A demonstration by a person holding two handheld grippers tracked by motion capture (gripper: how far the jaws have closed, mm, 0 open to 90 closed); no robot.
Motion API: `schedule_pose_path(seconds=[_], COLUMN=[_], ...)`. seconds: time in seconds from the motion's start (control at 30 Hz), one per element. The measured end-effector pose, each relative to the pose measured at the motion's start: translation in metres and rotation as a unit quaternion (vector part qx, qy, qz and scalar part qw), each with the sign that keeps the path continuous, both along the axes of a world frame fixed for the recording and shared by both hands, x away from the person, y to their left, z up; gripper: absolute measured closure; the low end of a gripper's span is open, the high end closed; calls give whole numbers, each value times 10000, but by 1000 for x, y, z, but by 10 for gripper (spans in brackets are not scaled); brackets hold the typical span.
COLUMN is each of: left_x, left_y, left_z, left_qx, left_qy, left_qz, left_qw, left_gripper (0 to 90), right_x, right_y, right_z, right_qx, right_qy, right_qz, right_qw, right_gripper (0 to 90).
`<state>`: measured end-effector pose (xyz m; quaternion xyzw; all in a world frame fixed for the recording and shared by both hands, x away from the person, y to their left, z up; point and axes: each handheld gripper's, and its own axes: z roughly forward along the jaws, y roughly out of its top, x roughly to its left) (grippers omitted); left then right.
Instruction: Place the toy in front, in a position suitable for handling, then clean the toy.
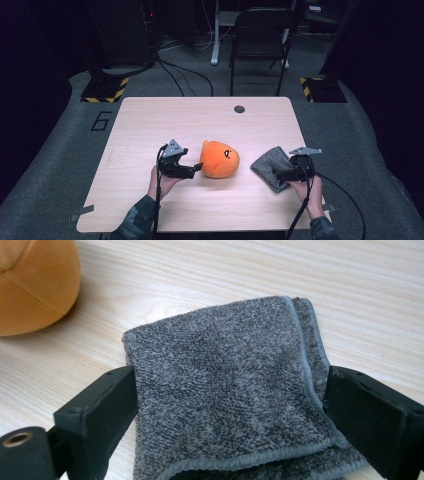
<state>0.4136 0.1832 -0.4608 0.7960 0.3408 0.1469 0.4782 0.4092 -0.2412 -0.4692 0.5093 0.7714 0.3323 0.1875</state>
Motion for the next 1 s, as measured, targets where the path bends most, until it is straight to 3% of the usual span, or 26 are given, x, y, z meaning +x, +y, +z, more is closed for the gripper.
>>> schedule_pose_path(seconds=[0.23, 0.33, 0.5, 0.57, 0.63, 0.67, 0.77, 0.87, 0.93, 0.97, 1.0], left_x=[1, 6, 12, 14, 16, 16, 16, 14, 12, 11, 10], left_y=[0, 0, -8, -13, -16, -17, -18, -20, -22, -23, -24], left_z=[-7, -13, -17, -20, -22, -24, -24, -26, -27, -27, -27], left_qx=[40, -158, -22, -12, -22, -30, 17, 30, 127, 199, 217], left_qy=[57, 80, 59, 118, 157, 213, 169, 141, 72, 74, 73], left_qz=[-172, -236, -362, -432, -452, -550, -599, -621, -649, -616, -639], left_qw=[9998, 9996, 9993, 9990, 9989, 9983, 9981, 9980, 9978, 9979, 9977], left_gripper=[173, 160, 160, 167, 193, 207, 236, 370, 445, 445, 514], right_x=[3, 5, 7, 9, 11, 15, 20, 27, 29, 30, 30], right_y=[5, 12, 20, 25, 32, 36, 34, 31, 31, 30, 30], right_z=[2, 3, 3, 5, 4, 1, -4, -18, -22, -25, -30], right_qx=[18, 14, -6, -121, -140, -320, -406, -555, -609, -615, -640], right_qy=[-52, -54, -73, -134, -84, -11, 52, 353, 398, 480, 675], right_qz=[82, 143, 197, 249, 174, 73, -15, -148, -154, -149, -218], right_qw=[10000, 9999, 9998, 9995, 9997, 9995, 9992, 9977, 9972, 9968, 9954], right_gripper=[64, 63, 61, 60, 60, 58, 53, 79, 110, 146, 210])
